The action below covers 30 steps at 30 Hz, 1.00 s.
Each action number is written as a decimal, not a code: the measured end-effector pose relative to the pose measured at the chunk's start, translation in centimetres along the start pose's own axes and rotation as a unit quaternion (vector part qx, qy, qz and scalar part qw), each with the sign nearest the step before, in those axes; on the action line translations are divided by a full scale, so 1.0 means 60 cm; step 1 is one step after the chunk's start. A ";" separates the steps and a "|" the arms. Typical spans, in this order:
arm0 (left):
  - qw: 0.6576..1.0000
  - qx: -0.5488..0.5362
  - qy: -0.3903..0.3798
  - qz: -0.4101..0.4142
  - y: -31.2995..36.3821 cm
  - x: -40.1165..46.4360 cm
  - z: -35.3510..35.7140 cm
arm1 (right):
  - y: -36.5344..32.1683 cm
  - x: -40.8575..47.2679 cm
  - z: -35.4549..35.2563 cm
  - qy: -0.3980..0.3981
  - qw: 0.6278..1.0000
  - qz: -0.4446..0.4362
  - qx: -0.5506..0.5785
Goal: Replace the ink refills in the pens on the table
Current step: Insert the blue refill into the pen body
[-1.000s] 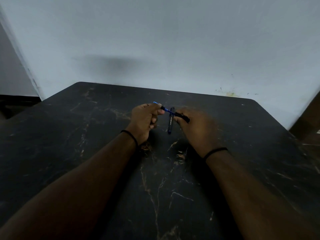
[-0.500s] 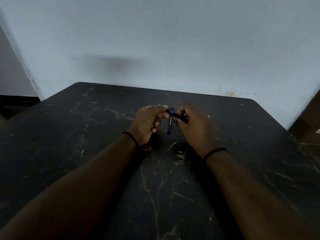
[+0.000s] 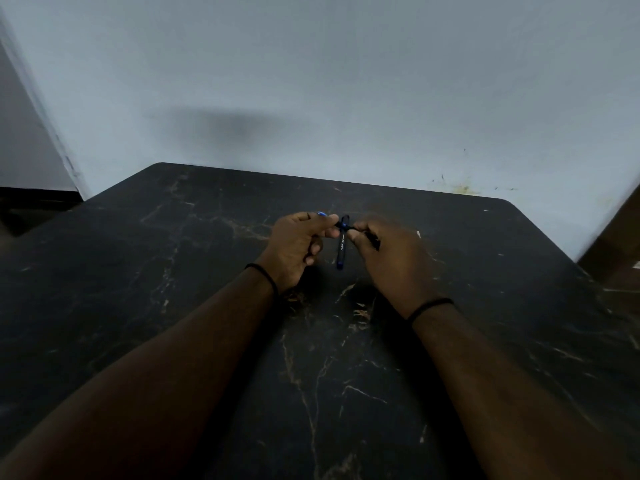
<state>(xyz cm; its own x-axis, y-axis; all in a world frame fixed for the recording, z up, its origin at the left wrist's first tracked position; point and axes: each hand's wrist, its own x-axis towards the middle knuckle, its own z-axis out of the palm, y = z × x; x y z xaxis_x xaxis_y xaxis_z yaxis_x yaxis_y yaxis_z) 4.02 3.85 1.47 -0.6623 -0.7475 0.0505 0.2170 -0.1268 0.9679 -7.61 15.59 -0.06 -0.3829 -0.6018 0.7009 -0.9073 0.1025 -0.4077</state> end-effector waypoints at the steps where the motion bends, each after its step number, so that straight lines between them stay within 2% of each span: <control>1: 1.000 0.001 0.000 0.001 0.001 0.000 -0.001 | -0.001 0.000 0.000 -0.001 1.000 0.004 -0.003; 5: 1.000 0.001 -0.004 0.004 -0.001 0.000 -0.002 | -0.002 -0.001 -0.002 -0.008 0.998 0.062 0.021; 12: 1.000 0.005 -0.003 0.010 -0.006 0.009 -0.005 | -0.004 0.002 -0.001 -0.042 0.997 0.036 -0.048; 16: 1.000 0.010 -0.006 0.011 -0.010 0.013 -0.007 | -0.003 0.004 0.001 -0.022 0.998 0.063 -0.005; 22: 1.000 0.003 -0.007 0.006 -0.012 0.017 -0.010 | 0.004 0.001 0.003 -0.016 0.998 0.059 -0.004; 27: 1.000 0.004 -0.004 0.002 -0.008 0.013 -0.009 | -0.005 0.003 0.001 -0.037 0.998 0.027 -0.053; 30: 1.000 -0.002 -0.010 0.002 -0.006 0.010 -0.006 | -0.005 0.002 0.001 -0.026 0.998 0.062 -0.006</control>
<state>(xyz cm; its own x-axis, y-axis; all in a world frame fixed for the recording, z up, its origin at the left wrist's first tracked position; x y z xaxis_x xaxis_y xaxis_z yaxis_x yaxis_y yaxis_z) 3.81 3.21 1.09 -0.6749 -0.7355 0.0590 0.2225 -0.1266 0.9667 -7.35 15.45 0.13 -0.4833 -0.6234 0.6146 -0.8555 0.1874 -0.4827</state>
